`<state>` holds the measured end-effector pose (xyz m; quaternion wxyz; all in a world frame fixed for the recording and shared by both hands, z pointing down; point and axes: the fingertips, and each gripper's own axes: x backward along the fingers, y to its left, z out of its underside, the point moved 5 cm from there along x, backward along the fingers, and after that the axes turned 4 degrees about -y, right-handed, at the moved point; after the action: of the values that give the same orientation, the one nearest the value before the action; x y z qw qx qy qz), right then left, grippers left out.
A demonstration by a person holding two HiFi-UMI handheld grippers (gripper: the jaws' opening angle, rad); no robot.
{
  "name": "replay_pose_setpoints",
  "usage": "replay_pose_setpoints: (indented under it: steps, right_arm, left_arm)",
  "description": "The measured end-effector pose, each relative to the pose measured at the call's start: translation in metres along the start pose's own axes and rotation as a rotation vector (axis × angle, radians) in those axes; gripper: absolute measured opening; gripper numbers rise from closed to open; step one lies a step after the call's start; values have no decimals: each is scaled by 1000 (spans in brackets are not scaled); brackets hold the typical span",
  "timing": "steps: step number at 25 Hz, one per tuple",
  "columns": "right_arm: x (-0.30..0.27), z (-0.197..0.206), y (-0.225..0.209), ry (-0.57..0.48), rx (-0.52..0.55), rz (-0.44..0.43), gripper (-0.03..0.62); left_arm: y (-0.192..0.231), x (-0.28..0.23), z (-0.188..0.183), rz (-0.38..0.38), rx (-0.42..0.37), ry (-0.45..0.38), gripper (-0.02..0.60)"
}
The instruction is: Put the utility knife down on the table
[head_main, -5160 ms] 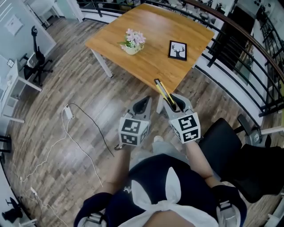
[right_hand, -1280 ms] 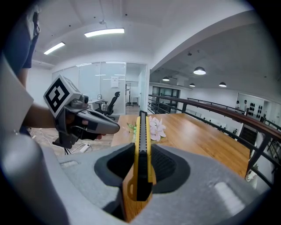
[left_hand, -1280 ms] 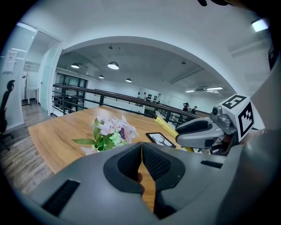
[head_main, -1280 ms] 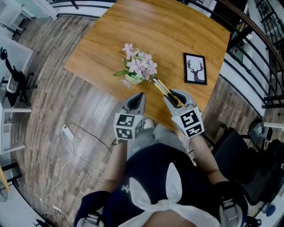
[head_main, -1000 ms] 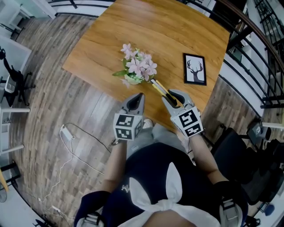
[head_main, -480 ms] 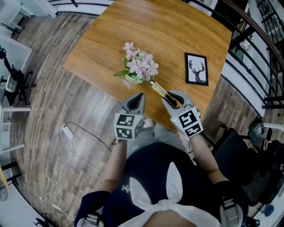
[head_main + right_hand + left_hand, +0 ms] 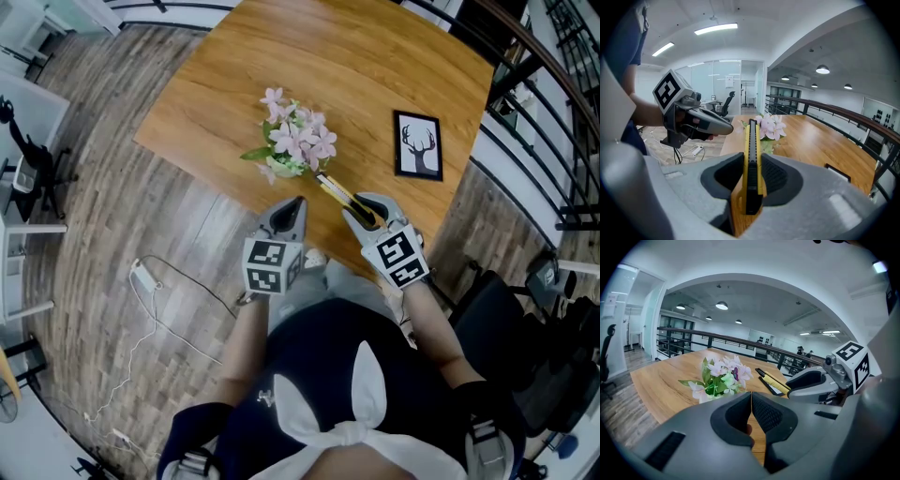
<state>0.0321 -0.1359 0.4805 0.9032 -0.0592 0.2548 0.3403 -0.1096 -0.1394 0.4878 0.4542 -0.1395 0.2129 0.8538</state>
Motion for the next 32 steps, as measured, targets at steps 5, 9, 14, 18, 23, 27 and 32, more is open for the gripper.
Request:
replay_pose_setpoints:
  steps: [5,9,14,18,23,27,32]
  right_arm:
    - [-4,8,0,20,0,-8,117]
    - [-8,15,1,37,7,-20,117]
    - [-13,21,3,60,14,-35,117]
    - [-15,24,6,71,17,-43,117]
    - [-19,28,7,85,31,-52,118]
    - [-22,32,8,93,29,-56,117]
    - [-22,36,11,107,32,-67,118]
  left_arm:
    - [1,-1,2,-1,-9,6,20]
    - [2,-1,5,-4,-23,22,20]
    - [4,2,9,-10,-28,35,20]
    - [3,4,8,-13,-19,30,20]
    - [5,5,11,-20,-20,32,20]
    - [6,7,15,-26,-19,38,20]
    - [5,9,15,-32,-21,38,20]
